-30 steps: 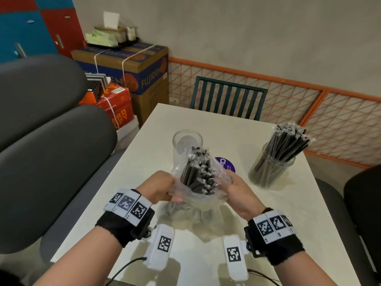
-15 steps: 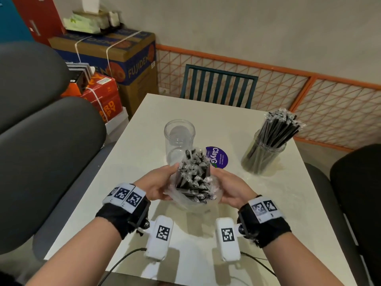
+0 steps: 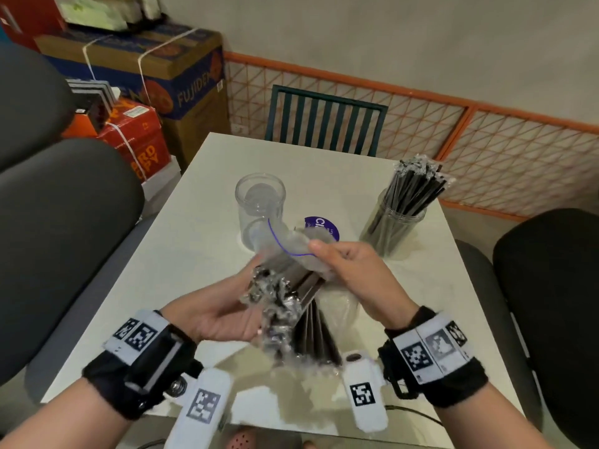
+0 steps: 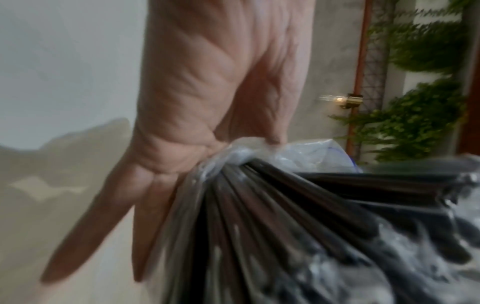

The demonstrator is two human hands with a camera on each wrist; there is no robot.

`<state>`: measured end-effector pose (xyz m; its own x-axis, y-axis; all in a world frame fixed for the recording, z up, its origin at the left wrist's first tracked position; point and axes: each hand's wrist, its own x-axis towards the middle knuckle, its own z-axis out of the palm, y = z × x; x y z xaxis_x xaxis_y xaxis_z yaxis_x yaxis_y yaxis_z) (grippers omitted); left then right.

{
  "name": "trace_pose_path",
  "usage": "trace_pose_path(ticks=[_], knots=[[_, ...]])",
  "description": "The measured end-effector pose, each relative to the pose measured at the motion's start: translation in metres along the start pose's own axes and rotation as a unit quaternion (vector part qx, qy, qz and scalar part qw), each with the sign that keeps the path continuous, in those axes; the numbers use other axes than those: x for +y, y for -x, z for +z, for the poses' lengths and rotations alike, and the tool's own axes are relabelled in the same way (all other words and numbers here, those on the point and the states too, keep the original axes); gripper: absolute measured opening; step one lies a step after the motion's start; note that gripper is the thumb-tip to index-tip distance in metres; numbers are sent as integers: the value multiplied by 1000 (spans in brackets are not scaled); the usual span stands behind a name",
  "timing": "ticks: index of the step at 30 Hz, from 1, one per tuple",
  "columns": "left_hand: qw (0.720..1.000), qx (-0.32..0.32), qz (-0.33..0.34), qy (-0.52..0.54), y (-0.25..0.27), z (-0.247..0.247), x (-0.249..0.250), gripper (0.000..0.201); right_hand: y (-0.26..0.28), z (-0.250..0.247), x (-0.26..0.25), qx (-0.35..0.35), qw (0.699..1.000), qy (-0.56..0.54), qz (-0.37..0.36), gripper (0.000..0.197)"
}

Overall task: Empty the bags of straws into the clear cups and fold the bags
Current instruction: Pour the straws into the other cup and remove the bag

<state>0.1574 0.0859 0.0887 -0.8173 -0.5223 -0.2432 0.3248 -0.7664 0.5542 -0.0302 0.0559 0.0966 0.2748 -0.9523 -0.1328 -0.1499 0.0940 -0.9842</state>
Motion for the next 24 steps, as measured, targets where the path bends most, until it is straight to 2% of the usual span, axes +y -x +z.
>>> trace_pose_path(ticks=[1,2,4,6,7,8,10,11,12,13,14,16,17,19,20,22,24], knots=[[999,18,32,-23,-5,10,6,49,2,-4,-10,1,1000,7,-17,62],[995,83,32,-39,-11,12,10,56,2,-8,-19,6,999,20,-34,60],[970,214,78,-88,-23,19,21,51,-2,-18,-32,16,997,56,-56,53],[955,220,123,-158,-32,14,33,39,-10,-27,-41,47,993,91,-55,49],[944,225,143,-196,-38,12,38,37,-14,-33,-45,56,992,100,-46,53],[928,237,165,-235,-42,10,43,37,-16,-38,-48,54,993,105,-32,63],[900,229,218,-300,-47,8,53,40,-21,-45,-55,43,995,92,-12,97],[891,209,237,-326,-48,10,56,38,-25,-47,-58,40,997,66,1,113],[882,192,250,-351,-49,13,59,33,-29,-48,-59,37,999,34,17,118],[874,180,265,-367,-50,17,62,22,-33,-48,-59,28,999,-4,31,112],[862,181,280,-383,-51,19,64,11,-37,-47,-60,-1,998,-44,39,95],[840,195,294,-413,-51,25,70,9,-44,-42,-62,-94,990,-92,44,56],[844,183,281,-418,-50,25,73,9,-49,-41,-62,-132,986,-92,44,47],[842,169,273,-434,-46,19,82,31,-60,-40,-62,-159,985,-62,36,46],[851,169,266,-421,-42,16,88,38,-67,-39,-65,-155,986,-47,27,46],[887,166,219,-371,-29,8,101,48,-81,-35,-68,-124,991,-44,15,46],[897,173,174,-368,-21,-7,117,51,-96,-28,-71,-92,995,-34,-8,44]])
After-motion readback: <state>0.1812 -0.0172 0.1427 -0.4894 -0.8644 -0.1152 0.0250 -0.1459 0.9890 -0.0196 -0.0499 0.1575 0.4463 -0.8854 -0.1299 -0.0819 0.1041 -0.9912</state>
